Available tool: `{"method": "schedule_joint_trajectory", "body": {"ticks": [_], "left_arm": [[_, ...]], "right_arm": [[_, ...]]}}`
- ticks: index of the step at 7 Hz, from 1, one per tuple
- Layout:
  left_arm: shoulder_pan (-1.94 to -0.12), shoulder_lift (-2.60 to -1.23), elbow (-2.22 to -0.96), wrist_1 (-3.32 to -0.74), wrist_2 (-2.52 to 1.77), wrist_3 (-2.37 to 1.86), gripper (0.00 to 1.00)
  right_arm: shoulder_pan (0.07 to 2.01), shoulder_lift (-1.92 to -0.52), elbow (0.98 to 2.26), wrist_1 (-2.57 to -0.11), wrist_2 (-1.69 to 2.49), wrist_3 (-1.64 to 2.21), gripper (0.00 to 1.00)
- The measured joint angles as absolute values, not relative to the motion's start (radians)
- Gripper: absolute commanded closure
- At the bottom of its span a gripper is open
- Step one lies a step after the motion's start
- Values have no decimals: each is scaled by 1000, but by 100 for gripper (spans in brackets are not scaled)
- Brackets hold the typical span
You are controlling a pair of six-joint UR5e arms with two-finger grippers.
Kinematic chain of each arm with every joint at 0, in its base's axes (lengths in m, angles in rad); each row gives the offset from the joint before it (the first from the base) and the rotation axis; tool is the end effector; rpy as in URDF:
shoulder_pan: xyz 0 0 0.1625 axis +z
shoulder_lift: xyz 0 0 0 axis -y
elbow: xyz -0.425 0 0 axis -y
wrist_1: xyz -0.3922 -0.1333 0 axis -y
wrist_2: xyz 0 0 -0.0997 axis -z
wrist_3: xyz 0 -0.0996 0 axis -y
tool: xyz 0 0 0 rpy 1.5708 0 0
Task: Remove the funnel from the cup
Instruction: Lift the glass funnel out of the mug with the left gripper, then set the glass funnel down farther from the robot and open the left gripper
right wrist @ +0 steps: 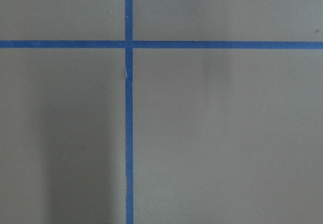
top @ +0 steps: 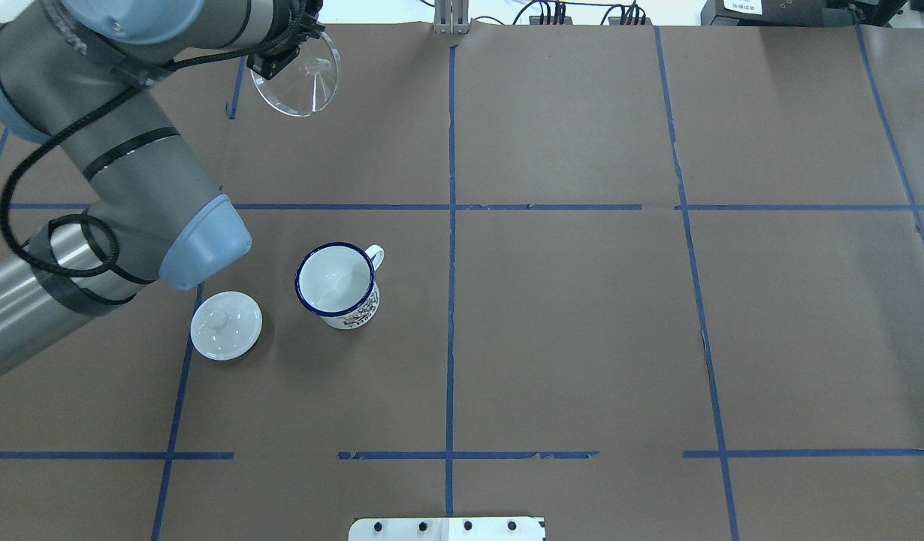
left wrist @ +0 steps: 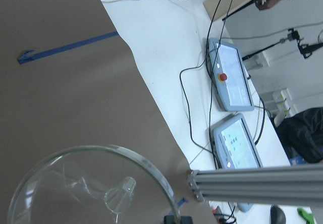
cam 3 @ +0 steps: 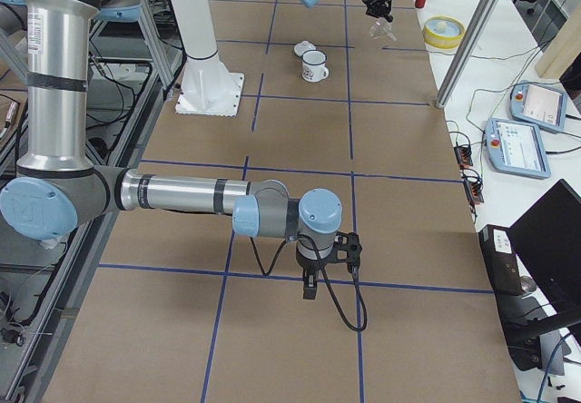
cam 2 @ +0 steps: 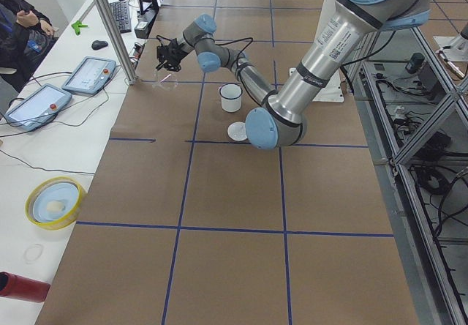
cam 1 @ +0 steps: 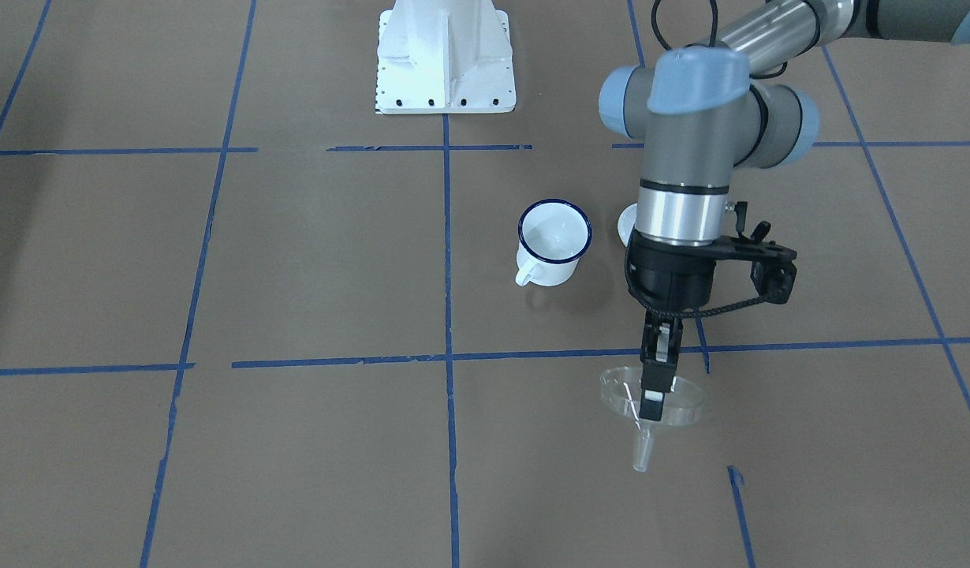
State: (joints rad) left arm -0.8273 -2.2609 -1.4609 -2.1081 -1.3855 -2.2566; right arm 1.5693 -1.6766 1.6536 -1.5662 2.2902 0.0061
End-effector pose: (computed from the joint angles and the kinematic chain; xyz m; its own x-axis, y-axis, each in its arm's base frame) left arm 0.3826 -0.6402 0.2285 -0.2998 -0.5936 -0.7469 0.8344 0.2164 -0.5069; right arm 0.0670 -0.4456 0.6709 0.7522 0.0171 0.6587 -0.0031 0.9997 -0.0224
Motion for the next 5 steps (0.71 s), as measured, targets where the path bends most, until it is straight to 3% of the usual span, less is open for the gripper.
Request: {"method": "schedule_joint_trajectory", "body": {"ticks": [2, 5], "left_arm": [[-796, -2237, -1280, -2329, -1258, -2324, 100], [-750, -2226, -1172, -2440, -1186, -2354, 100]], "right_arm": [[1569, -1677, 1654, -1566, 2290, 6, 0], [1569, -1677, 1654, -1566, 2290, 6, 0]]}}
